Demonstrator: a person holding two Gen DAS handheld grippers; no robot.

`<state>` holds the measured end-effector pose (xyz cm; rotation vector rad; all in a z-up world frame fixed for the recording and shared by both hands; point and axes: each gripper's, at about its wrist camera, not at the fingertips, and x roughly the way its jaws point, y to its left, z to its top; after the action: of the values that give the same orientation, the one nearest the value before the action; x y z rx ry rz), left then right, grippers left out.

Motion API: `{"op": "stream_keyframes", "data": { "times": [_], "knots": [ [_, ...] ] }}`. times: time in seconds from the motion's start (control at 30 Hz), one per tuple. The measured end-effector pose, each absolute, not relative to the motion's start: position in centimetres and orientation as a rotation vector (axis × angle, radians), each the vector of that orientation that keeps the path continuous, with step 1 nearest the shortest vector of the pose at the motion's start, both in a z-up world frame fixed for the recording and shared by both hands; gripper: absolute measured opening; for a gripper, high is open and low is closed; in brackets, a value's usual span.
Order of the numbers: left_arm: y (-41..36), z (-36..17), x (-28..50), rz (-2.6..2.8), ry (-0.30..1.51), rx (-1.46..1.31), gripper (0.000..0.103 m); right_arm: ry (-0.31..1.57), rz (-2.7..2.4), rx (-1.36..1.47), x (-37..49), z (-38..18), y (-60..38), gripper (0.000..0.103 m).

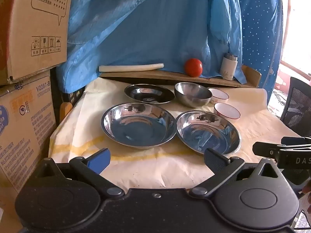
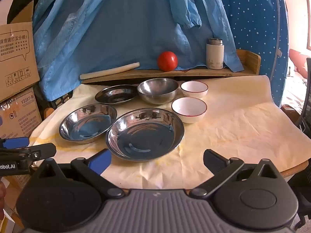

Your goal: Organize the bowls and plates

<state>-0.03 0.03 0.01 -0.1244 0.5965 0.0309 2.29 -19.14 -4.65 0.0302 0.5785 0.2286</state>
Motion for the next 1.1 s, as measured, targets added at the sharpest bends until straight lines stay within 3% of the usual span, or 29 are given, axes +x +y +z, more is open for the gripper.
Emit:
{"op": "stream_keyframes", "data": {
  "times": [1.1],
  "knots": [
    [-0.22, 0.11, -0.14, 0.032, 0.602, -0.107, 0.102, 0.576, 0.227, 0.04, 1.83, -4.74, -19.23, 0.103]
  ]
}}
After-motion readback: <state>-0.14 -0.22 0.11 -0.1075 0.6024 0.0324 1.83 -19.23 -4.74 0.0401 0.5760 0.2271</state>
